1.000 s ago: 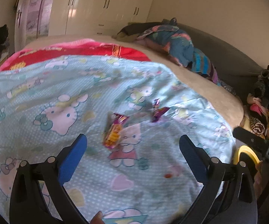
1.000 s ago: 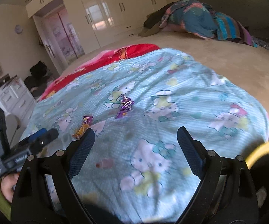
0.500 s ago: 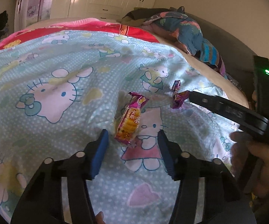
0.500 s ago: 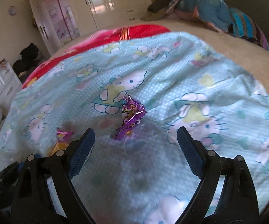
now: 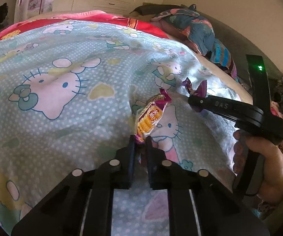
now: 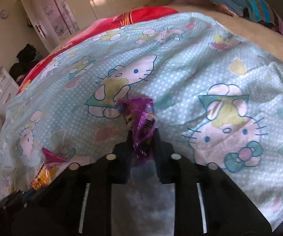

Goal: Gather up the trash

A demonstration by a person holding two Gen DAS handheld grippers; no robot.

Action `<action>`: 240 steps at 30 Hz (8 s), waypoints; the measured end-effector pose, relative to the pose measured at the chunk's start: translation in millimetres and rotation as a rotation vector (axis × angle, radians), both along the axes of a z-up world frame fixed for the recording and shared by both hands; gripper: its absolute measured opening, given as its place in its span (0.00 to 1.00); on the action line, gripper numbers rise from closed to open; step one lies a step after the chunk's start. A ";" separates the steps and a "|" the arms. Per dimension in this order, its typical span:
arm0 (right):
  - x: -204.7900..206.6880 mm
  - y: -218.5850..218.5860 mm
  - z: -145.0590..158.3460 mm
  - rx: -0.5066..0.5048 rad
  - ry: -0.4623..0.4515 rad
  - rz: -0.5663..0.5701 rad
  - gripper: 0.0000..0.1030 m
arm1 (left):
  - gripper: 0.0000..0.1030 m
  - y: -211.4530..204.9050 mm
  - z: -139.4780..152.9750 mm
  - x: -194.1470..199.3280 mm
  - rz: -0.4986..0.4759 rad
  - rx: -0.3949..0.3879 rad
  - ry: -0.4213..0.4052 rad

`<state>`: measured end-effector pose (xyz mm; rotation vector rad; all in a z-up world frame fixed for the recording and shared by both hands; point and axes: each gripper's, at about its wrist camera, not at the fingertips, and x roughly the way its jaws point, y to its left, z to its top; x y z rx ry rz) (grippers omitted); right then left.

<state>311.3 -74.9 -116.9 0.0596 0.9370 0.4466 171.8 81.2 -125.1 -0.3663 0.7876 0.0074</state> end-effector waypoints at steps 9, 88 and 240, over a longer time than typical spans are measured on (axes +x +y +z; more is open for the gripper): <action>-48.4 -33.9 29.0 0.021 -0.081 0.047 0.13 | 0.09 -13.7 18.3 -13.3 -0.057 -0.037 -0.042; -247.6 -339.6 85.5 0.028 -0.225 -0.386 0.13 | 0.09 -286.3 121.4 -103.5 -0.716 0.218 -0.278; -338.2 -190.9 116.5 -0.053 -0.670 -0.430 0.90 | 0.94 -140.6 129.4 -155.2 -0.254 0.232 -0.356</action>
